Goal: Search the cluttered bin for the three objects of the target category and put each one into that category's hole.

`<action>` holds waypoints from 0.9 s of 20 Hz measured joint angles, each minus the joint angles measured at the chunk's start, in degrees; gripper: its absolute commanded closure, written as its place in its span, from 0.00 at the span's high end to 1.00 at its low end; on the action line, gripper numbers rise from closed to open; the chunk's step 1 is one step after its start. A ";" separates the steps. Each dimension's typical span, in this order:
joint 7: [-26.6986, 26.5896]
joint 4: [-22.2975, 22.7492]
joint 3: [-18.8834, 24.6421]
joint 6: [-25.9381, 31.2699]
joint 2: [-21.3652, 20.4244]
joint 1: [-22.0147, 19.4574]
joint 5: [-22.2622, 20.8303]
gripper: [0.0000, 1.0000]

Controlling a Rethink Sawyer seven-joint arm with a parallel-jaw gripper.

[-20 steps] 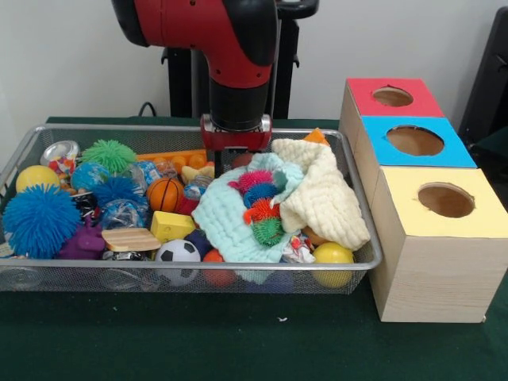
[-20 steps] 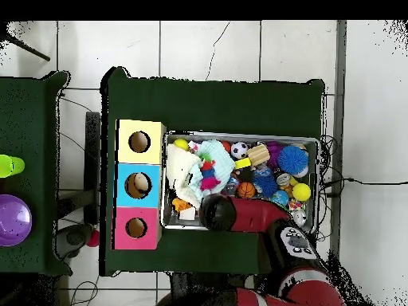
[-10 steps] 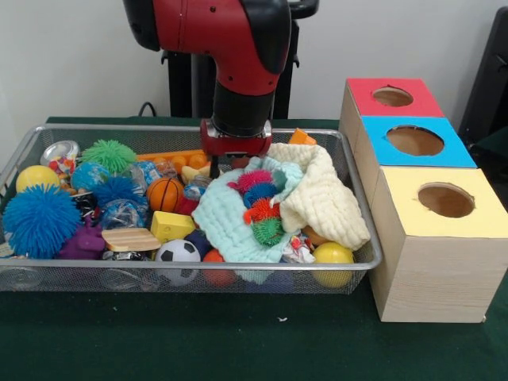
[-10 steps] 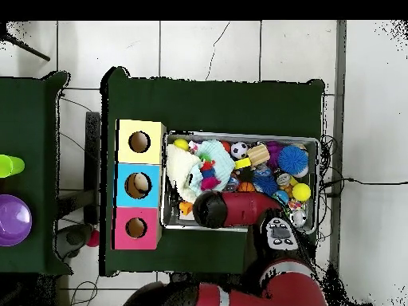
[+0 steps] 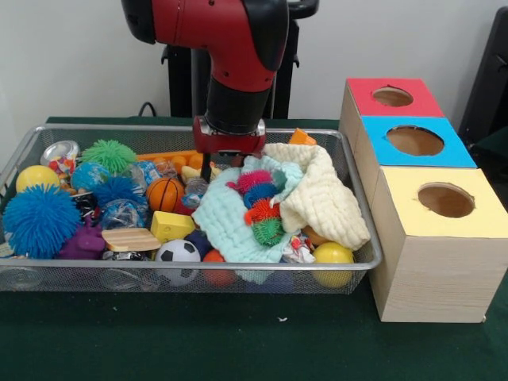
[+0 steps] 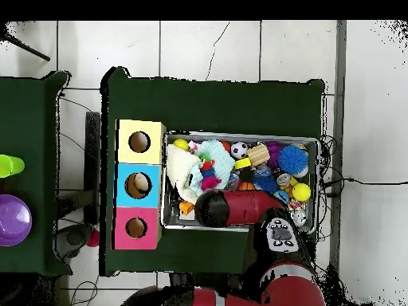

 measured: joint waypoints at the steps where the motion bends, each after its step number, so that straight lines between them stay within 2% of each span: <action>1: 0.00 0.06 0.00 0.00 -0.40 -0.28 0.00 1.00; 10: 0.00 0.97 -0.64 0.00 -2.82 -2.76 -0.12 1.00; 18: 0.00 3.81 -2.22 -0.01 -3.58 -2.66 -1.59 1.00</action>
